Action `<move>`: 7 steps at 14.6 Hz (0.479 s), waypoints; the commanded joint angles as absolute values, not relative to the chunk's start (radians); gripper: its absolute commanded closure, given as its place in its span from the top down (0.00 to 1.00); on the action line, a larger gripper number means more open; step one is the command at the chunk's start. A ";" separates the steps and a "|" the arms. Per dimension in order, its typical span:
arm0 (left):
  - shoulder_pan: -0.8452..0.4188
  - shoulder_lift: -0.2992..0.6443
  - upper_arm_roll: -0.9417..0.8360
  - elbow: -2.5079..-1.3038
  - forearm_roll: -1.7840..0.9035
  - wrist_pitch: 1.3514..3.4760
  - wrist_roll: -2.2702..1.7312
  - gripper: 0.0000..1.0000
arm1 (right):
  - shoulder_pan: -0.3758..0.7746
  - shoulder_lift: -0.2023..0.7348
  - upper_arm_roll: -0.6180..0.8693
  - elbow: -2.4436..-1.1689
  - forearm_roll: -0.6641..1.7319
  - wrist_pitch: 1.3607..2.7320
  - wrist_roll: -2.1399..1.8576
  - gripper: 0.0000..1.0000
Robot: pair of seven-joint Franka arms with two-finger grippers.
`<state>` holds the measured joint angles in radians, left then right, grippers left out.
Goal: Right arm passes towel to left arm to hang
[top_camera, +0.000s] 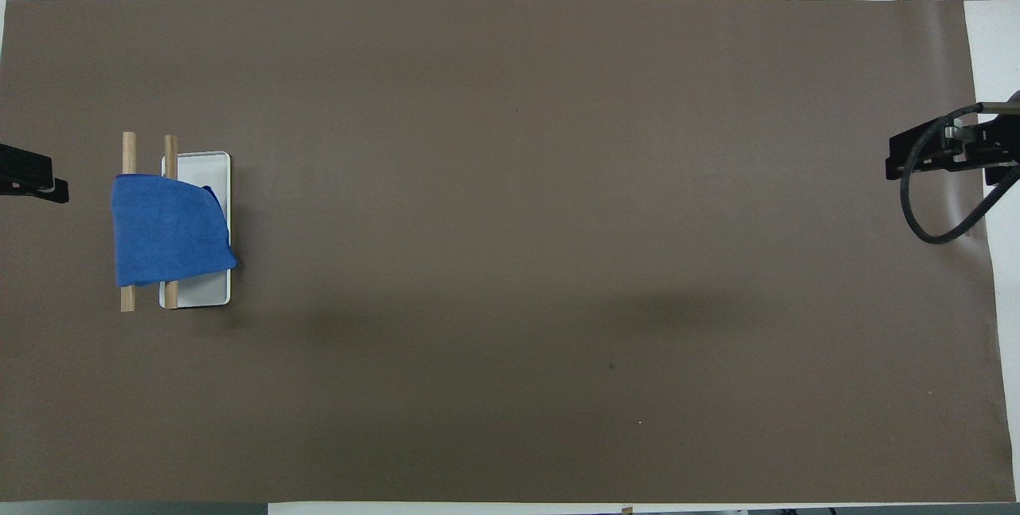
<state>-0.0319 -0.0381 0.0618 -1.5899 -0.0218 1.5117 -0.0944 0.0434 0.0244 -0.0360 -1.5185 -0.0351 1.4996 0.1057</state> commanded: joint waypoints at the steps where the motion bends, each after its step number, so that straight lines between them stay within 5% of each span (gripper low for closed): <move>1: -0.032 -0.075 0.060 -1.618 -0.034 1.516 -0.091 1.00 | 0.031 0.006 -0.032 -1.543 -0.032 1.525 0.091 1.00; 7: -0.031 -0.094 0.060 -1.631 -0.034 1.525 -0.078 1.00 | 0.026 0.006 -0.035 -1.542 -0.031 1.523 0.084 1.00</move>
